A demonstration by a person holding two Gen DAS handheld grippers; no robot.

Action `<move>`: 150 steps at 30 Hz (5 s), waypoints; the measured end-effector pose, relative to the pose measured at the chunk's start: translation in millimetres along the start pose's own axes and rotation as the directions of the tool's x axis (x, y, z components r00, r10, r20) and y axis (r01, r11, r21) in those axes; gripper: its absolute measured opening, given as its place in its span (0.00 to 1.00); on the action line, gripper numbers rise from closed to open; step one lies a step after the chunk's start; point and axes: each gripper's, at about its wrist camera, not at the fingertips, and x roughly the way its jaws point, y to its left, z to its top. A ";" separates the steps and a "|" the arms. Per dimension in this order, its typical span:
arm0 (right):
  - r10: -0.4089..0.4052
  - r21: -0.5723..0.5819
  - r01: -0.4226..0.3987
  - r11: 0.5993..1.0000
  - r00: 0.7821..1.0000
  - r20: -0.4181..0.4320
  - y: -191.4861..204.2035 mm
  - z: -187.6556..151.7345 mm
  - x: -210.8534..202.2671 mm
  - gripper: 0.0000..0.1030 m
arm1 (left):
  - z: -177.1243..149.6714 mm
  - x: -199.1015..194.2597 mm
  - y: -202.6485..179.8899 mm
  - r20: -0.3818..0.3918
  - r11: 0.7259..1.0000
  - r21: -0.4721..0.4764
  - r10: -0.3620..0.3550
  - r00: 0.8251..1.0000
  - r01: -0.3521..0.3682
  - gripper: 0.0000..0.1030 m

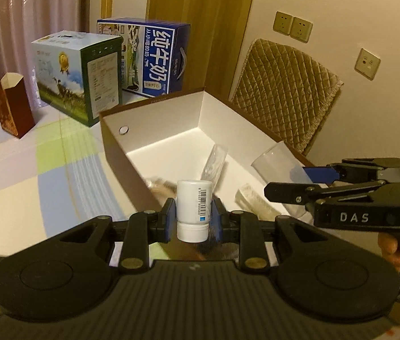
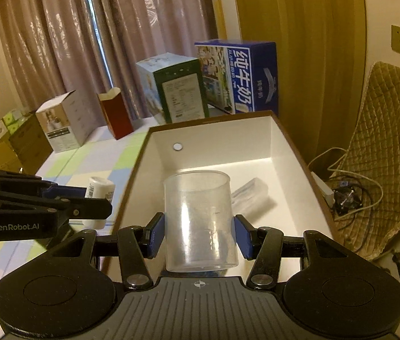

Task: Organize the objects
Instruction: 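Carry the bottle and cup over the cardboard box with both tools, then lower both items into the box and open both tools, then withdraw both open tools from the box toward the red candy packet, then grasp the red candy packet with the left tool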

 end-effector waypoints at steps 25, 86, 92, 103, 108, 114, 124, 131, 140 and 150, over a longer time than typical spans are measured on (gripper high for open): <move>0.088 0.060 -0.083 0.995 0.992 -0.085 -61.4 76.6 139.6 0.48 | 78.9 150.1 43.8 -0.141 0.987 -0.011 0.158 0.977 -0.161 0.22; 0.044 0.161 -0.041 0.986 0.999 -0.017 -58.5 33.8 56.4 0.75 | 45.0 42.2 59.3 -0.029 0.975 -0.164 0.144 0.989 -0.147 0.69; 0.049 0.173 -0.043 0.984 0.998 -0.027 -47.2 13.6 34.2 0.76 | 16.3 20.1 57.7 -0.044 0.975 -0.165 0.145 0.988 -0.150 0.69; 0.028 0.202 -0.011 0.979 0.997 -0.079 -24.9 -33.1 -0.4 0.76 | -48.4 10.2 54.5 -0.154 0.985 -0.093 0.132 0.979 -0.147 0.69; -0.011 0.205 0.021 0.979 0.999 -0.050 -16.4 -42.3 -19.3 0.76 | -70.7 13.3 48.0 -0.196 0.991 -0.026 0.122 0.973 -0.130 0.69; -0.094 0.254 0.098 0.962 0.995 -0.026 -16.0 -53.3 -42.0 0.76 | -85.8 21.2 39.6 -0.223 0.996 0.054 0.077 0.972 -0.066 0.68; -0.224 0.420 0.269 0.867 0.962 -0.154 -45.6 -97.7 -46.3 0.76 | -99.3 55.4 30.6 -0.281 0.976 0.212 0.020 0.960 0.041 0.64; -0.245 0.456 0.320 0.830 0.945 -0.217 -51.9 -114.5 -41.2 0.76 | -98.5 81.0 27.2 -0.309 0.949 0.296 -0.015 0.951 0.111 0.56; -0.249 0.456 0.340 0.822 0.936 -0.248 -49.9 -118.5 -37.0 0.76 | -103.0 95.6 27.6 -0.337 0.929 0.343 -0.019 0.941 0.142 0.33; -0.192 0.409 0.294 0.864 0.943 -0.271 -24.9 -122.5 -22.3 0.76 | -123.3 59.6 45.0 -0.320 0.970 0.220 -0.031 0.947 0.106 0.25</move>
